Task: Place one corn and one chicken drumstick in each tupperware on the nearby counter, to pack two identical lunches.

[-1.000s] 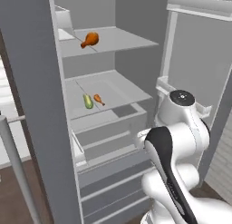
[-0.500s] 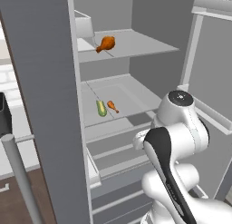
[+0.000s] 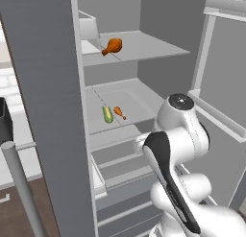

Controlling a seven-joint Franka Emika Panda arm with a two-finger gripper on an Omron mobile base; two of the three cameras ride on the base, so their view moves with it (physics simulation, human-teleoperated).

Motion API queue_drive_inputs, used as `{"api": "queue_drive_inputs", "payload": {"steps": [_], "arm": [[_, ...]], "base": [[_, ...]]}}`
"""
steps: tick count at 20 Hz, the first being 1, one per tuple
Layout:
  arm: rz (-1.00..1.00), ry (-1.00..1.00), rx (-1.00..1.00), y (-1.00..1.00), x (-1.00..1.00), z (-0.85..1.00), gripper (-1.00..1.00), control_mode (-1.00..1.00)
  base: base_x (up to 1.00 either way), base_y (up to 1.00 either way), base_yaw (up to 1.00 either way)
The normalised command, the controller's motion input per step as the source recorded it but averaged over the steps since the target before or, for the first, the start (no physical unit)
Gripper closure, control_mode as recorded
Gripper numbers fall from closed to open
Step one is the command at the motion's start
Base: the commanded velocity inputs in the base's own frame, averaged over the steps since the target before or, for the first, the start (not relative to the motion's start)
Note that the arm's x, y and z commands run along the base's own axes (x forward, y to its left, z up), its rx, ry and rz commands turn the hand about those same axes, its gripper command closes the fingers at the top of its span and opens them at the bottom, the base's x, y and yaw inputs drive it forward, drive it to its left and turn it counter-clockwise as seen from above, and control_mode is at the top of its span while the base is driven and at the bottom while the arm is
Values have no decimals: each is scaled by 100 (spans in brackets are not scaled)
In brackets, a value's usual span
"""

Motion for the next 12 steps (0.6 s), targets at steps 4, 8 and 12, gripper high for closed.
{"api": "queue_drive_inputs", "payload": {"steps": [4,8,12], "arm": [[0,0,3,58,79,0,-100,-100],[0,0,3,20,85,0,-100,-100],[0,0,1,19,85,-5,-100,-100]], "base": [[0,0,0],[0,0,0],[0,0,0]]}}
